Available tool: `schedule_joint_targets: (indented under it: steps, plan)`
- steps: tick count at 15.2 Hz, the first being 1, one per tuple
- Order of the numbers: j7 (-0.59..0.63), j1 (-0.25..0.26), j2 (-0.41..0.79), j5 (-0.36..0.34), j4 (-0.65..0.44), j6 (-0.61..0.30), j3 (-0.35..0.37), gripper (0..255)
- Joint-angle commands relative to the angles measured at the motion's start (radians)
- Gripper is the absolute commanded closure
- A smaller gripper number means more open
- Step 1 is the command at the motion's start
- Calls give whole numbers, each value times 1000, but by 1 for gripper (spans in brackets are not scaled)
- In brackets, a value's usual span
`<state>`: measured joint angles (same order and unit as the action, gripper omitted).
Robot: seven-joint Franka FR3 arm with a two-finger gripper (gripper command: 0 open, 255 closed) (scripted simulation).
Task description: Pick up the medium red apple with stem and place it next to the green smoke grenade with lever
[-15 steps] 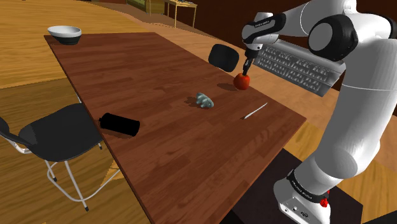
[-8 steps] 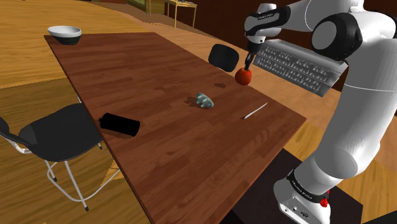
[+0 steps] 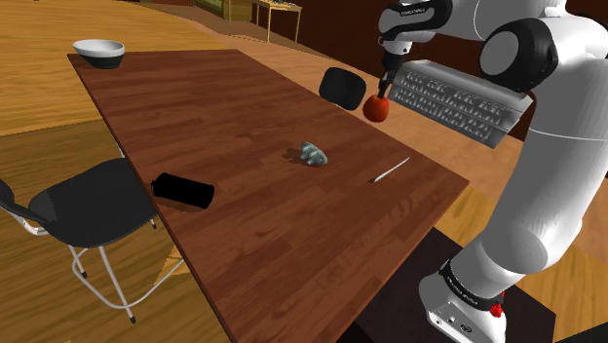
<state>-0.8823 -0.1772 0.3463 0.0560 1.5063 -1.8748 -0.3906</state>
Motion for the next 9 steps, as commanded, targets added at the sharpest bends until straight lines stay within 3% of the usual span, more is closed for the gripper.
schedule_joint_targets:
  steps: [1, 9]
  plan:
    - [-1, -1, -3, -1, -26, 30, -1, 255]
    - [-6, -10, 2, 1, -142, 140, -4, 255]
